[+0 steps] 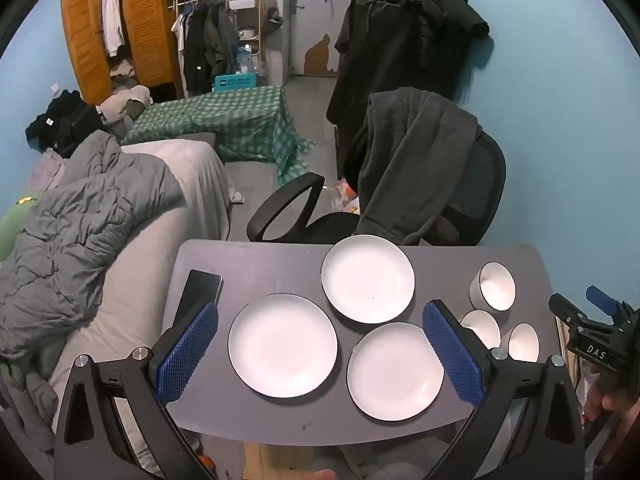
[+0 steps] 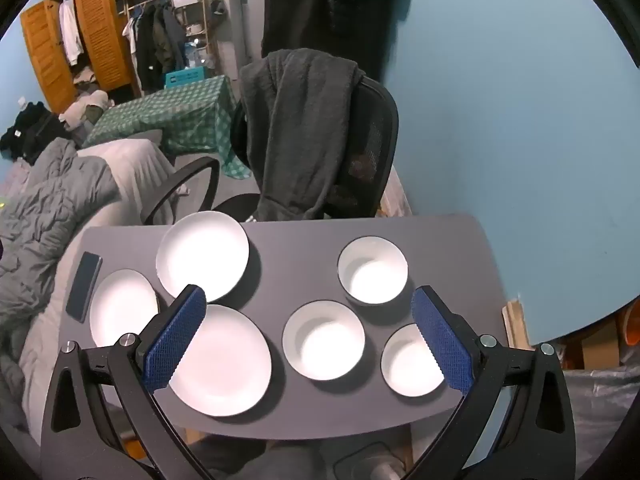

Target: Organize plates and bowls

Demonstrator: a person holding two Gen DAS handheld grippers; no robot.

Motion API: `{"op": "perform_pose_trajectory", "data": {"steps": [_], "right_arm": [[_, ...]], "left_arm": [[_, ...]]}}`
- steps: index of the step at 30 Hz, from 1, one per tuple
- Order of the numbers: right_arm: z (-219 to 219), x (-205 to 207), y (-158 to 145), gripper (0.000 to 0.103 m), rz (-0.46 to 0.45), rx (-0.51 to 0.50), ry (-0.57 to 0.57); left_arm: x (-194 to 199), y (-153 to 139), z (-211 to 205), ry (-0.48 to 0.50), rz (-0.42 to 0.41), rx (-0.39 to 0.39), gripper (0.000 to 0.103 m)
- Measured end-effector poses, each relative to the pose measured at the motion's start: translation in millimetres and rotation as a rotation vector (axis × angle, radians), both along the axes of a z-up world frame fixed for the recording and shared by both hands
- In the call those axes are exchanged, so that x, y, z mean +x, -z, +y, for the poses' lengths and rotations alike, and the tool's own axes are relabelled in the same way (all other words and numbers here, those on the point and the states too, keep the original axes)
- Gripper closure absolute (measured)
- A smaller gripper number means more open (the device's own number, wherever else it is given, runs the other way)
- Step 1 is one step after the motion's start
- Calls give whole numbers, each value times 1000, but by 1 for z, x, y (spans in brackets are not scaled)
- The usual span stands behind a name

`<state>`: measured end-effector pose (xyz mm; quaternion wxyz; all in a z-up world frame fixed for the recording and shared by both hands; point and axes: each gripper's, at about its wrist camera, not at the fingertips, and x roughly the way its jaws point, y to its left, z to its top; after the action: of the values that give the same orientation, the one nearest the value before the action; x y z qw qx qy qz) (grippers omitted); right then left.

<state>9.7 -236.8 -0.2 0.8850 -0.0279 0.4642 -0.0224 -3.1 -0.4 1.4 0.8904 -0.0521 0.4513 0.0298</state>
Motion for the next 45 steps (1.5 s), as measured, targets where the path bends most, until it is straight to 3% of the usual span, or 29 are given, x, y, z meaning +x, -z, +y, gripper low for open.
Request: {"op": "perform_pose_trajectory", "data": {"steps": [5, 7, 23, 45], "right_arm": [[0, 1, 0, 3, -4, 5, -3], [1, 2, 0, 3, -4, 7, -6], [4, 5, 2, 3, 9, 6, -2], [7, 11, 6, 3, 25, 8, -15]], "left_arm": [[-16, -4, -3, -14, -22, -9, 0], [0, 5, 19, -8, 41, -60, 0], [10, -1, 10, -5, 47, -11, 0], [17, 2, 15, -31, 59, -21, 0]]}}
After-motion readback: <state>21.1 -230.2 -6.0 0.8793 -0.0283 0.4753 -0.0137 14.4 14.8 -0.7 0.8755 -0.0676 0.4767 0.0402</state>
